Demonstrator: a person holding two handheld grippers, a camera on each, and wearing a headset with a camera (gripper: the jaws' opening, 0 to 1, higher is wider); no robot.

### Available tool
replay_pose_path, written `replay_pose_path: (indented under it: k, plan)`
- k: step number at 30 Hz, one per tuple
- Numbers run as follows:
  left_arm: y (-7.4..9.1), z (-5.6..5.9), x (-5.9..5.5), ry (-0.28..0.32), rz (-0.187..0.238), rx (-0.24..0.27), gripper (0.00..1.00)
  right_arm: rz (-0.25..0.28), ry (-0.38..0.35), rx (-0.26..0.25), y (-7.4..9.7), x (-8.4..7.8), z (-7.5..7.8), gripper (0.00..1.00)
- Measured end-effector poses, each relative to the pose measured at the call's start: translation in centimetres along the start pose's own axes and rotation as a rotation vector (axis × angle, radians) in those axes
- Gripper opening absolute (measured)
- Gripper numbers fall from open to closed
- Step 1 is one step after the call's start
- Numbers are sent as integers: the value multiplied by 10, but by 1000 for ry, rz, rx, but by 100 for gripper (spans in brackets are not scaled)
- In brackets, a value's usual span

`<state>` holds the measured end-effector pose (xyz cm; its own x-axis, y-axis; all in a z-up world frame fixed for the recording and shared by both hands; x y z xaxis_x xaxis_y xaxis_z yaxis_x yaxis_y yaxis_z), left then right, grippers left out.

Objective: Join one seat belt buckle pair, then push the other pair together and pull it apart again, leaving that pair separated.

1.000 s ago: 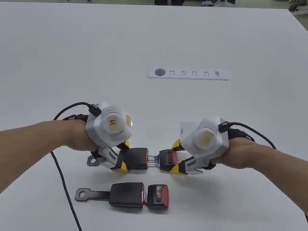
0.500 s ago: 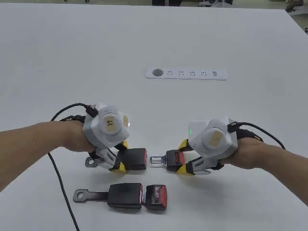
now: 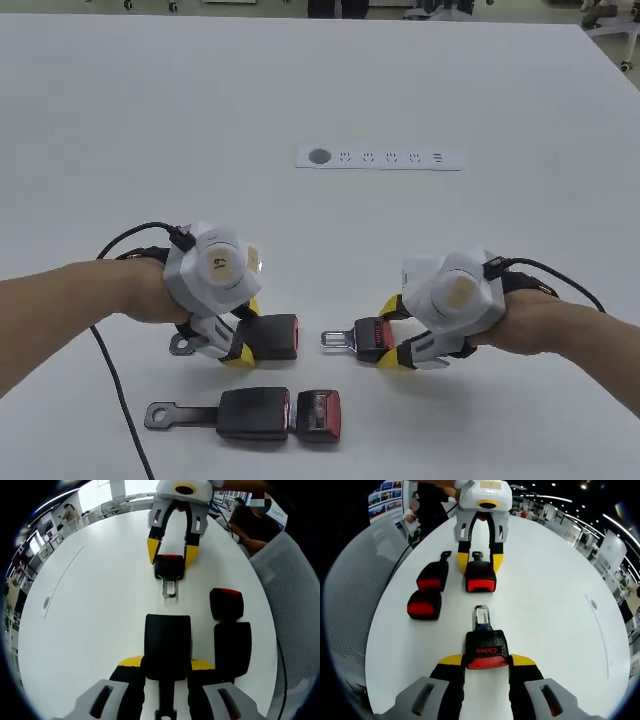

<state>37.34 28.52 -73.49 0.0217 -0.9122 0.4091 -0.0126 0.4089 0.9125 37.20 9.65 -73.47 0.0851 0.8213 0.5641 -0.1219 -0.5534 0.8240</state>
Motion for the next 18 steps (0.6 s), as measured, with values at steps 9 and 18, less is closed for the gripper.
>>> replay_pose_path:
  k: [9, 18]
  plan:
    - [0, 2, 1, -3, 1, 0, 33, -10, -3, 2, 7, -10, 2, 30]
    - [0, 2, 0, 3, 13, 2, 33, -12, -15, -3, 12, -19, 4, 30]
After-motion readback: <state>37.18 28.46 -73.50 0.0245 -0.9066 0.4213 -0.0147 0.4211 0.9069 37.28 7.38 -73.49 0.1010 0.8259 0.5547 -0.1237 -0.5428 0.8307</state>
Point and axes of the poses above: the centre of the closed fingertips' face, and the gripper's own axes: y roughly backward along the fingers, z roughly to its right, x roughly out of its top, the point moved 5 cm from there along y, roughly backward along the fingers, and after that the axes turned 4 degrees about -y, right-handed, at the moved point
